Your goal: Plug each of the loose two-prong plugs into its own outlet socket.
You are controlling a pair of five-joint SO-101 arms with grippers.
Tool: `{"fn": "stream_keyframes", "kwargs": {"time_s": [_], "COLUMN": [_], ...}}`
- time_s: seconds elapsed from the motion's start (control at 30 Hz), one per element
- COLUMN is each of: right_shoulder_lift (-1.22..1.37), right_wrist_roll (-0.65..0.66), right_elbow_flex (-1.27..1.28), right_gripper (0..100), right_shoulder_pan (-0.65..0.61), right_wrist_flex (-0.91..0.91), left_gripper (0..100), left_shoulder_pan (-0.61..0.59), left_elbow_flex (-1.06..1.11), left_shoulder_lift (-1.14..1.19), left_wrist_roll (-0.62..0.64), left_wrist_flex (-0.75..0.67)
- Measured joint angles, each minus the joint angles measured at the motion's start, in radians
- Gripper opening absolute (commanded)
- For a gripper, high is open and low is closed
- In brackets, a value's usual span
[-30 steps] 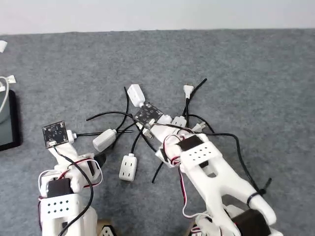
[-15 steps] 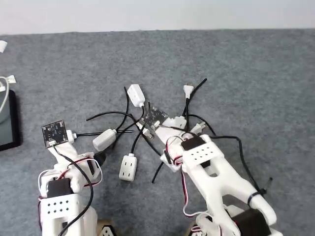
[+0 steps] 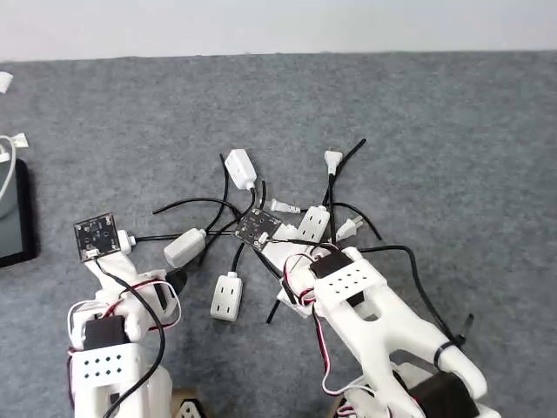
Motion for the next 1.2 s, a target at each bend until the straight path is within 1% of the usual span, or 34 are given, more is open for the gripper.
{"fn": "stream_keyframes", "kwargs": {"time_s": [0.1,0.17,0.2,0.27,0.4,0.5,0.6,0.7,0.77,0.93,1.1,1.2], "right_shoulder_lift": [0.000,0.000,0.000,0.000,0.002,0.002,0.002,0.002,0.008,0.009,0.009,0.009], "right_wrist_roll": [-0.077,-0.098,-0.101,-0.103,-0.110,-0.114,-0.114,-0.147,-0.161,-0.167,-0.150,-0.138], "right_elbow_flex": [-0.005,-0.009,-0.009,-0.009,-0.014,-0.035,-0.038,-0.038,-0.038,-0.038,-0.038,-0.038], "right_gripper": [12.7,18.0,19.0,18.6,13.7,12.3,11.9,11.8,11.8,11.9,11.8,11.8], "right_shoulder_pan": [0.000,-0.005,-0.008,-0.008,-0.008,-0.012,-0.054,-0.106,-0.118,-0.114,-0.055,-0.041], "right_wrist_flex": [0.003,0.006,0.006,0.006,0.008,0.008,0.008,0.008,0.008,0.008,-0.002,-0.008], "left_gripper": [27,27,27,27,27,27,27,27,27,27,27,27], "left_shoulder_pan": [0.000,0.000,0.000,0.000,0.000,0.000,0.000,0.000,0.000,0.000,0.000,0.000], "left_elbow_flex": [0.000,0.000,0.000,0.000,0.000,0.000,0.000,0.000,0.000,0.000,0.000,0.000], "left_shoulder_lift": [0.000,0.000,0.000,0.000,0.000,0.000,0.000,0.000,0.000,0.000,0.000,0.000], "left_wrist_roll": [0.000,0.000,0.000,0.000,0.000,0.000,0.000,0.000,0.000,0.000,0.000,0.000], "left_wrist_flex": [0.000,0.000,0.000,0.000,0.000,0.000,0.000,0.000,0.000,0.000,0.000,0.000]}}
